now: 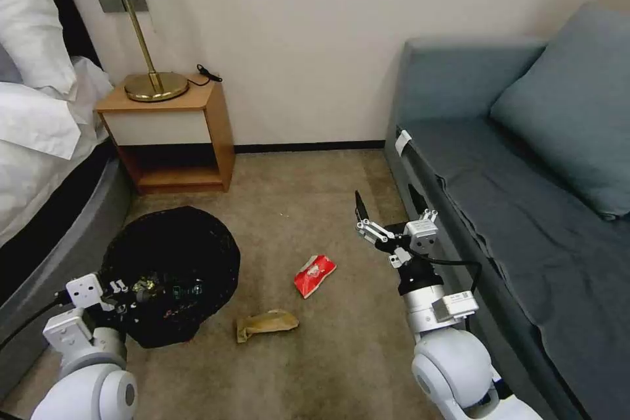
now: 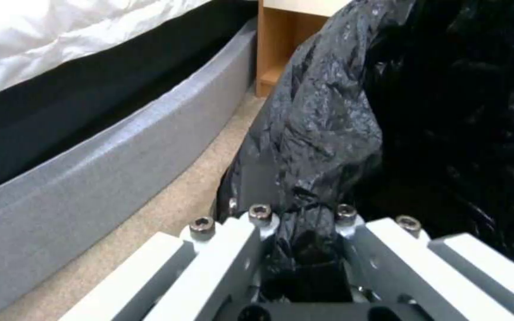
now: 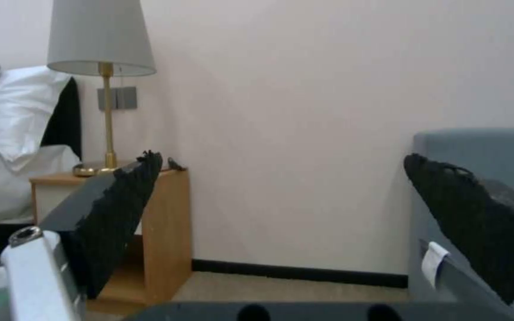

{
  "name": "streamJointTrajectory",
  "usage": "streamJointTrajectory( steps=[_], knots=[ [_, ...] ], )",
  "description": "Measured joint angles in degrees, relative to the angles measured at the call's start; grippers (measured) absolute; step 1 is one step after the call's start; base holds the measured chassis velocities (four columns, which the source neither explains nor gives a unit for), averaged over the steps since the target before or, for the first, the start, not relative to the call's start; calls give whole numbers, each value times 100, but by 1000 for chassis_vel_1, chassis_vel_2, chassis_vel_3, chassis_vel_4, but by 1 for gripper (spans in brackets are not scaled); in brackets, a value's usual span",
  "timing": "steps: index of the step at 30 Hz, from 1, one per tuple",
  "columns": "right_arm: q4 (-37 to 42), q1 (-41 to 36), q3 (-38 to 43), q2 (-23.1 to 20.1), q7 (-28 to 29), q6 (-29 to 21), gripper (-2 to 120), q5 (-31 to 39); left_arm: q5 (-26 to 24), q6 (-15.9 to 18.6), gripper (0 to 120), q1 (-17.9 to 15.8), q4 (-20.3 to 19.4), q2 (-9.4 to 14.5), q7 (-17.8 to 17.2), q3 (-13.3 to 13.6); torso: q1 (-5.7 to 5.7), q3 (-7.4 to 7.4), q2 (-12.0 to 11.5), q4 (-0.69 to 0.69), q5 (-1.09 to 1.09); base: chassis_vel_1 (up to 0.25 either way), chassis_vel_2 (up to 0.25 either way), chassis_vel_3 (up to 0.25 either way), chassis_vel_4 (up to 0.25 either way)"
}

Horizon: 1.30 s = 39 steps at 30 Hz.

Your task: Pick up the trash bin, then pick up the garbage on the floor and place it into the trash bin.

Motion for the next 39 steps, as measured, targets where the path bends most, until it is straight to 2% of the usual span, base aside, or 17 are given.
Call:
streamJointTrajectory(
  steps=[12,14,17,19,22,23,25,27,31,33,35,36,37,38,39],
  knots=[
    [-151,222,-177,-112,-16,-13,100,10,-5,-16,3,-2,1,0,-2,-26,0,0,0,-1,1,-96,84,87,-94],
    [-267,430,-302,-232,-62,-3,100,93,-7,-16,3,-5,1,0,-2,-31,1,0,0,-1,0,-67,35,56,-42],
    [-423,792,-482,-472,-98,-44,100,238,-7,-16,3,-3,1,0,-1,-31,0,0,0,-1,1,0,0,0,0],
    [-661,1284,-738,-794,-124,-170,100,401,0,-16,3,4,1,0,-5,-30,0,-1,0,0,0,0,0,0,0],
    [-734,1435,-832,-883,-127,-214,100,474,4,-16,3,6,1,0,-6,-30,0,0,0,0,0,0,0,0,0],
    [-1007,1987,-1275,-1155,-128,-439,100,882,19,-17,3,12,2,0,-6,-23,0,0,0,0,0,0,0,0,0],
    [-1306,2587,-1801,-1338,-158,-792,100,1410,30,-21,3,21,-2,0,-5,-22,0,0,0,-1,0,0,0,0,0],
    [-1425,2833,-2014,-1387,-189,-906,100,1572,34,-21,3,25,-12,0,-6,-22,0,0,0,0,-1,0,0,0,0],
    [-1887,3817,-2943,-1570,-847,-1459,100,2312,40,-22,3,36,-52,0,-6,-24,1,0,0,1,-1,0,0,0,0],
    [-2001,3995,-3149,-1583,-1063,-1574,100,2431,40,-23,3,36,-55,0,-5,-25,0,0,0,0,0,0,0,0,0],
    [-2240,4267,-3478,-1597,-1512,-1680,100,2483,40,-31,3,41,-59,0,-5,-31,0,0,0,0,-1,0,0,0,0],
    [-2477,4463,-3753,-1598,-1937,-1697,100,2428,40,-35,3,46,-61,0,-5,-40,1,0,0,0,-1,0,0,0,0],
    [-2477,4463,-3753,-1598,-1937,-1697,100,2428,40,-35,3,46,-61,0,-5,-40,1,0,0,0,-1,0,0,0,0],
    [-2819,4698,-4084,-1579,-2460,-1671,100,2310,40,-40,3,54,-61,0,-5,-52,0,0,0,0,0,0,0,0,0],
    [-2995,4828,-4260,-1564,-2701,-1635,100,2255,41,-43,3,55,-61,0,-5,-58,0,0,0,0,0,0,0,0,0]
  ],
)
